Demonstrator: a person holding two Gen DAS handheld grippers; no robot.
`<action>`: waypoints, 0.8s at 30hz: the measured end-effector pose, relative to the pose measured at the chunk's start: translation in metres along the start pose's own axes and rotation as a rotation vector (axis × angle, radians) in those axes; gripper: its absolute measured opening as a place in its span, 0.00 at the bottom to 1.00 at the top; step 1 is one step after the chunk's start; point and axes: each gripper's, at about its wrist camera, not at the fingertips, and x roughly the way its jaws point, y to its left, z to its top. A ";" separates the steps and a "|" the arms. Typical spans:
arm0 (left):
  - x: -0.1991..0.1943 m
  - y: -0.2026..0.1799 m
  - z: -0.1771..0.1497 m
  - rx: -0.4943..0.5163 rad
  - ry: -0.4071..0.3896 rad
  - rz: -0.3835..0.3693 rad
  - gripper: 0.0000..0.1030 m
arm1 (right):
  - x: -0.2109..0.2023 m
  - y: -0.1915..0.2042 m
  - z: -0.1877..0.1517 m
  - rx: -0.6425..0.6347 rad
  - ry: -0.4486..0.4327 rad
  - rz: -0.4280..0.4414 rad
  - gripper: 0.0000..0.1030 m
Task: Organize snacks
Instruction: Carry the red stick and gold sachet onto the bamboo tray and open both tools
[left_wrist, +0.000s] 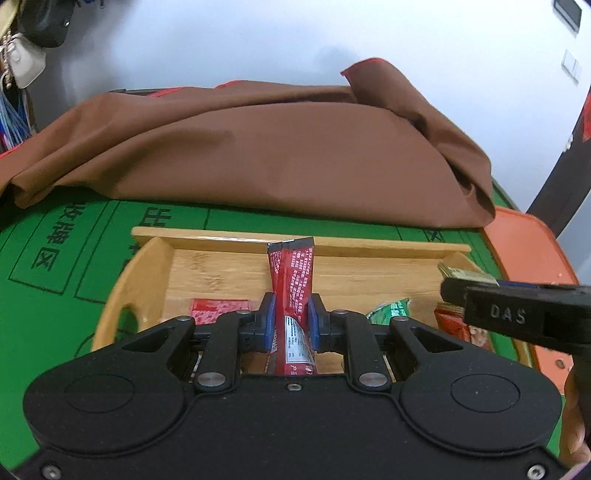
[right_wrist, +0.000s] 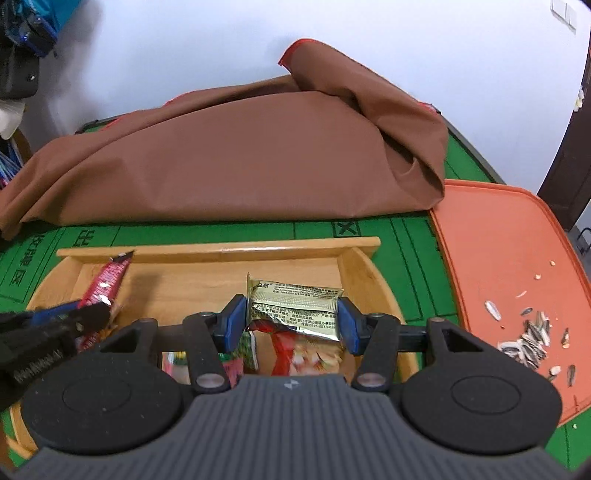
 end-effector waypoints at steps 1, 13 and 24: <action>0.003 -0.002 0.000 0.006 0.000 0.006 0.16 | 0.004 0.001 0.002 0.003 0.005 0.000 0.54; 0.025 -0.006 -0.005 0.034 0.010 0.034 0.17 | 0.034 0.005 0.005 0.003 0.065 0.020 0.55; 0.036 -0.006 -0.009 0.046 0.024 0.047 0.17 | 0.043 0.004 0.002 -0.006 0.068 0.016 0.55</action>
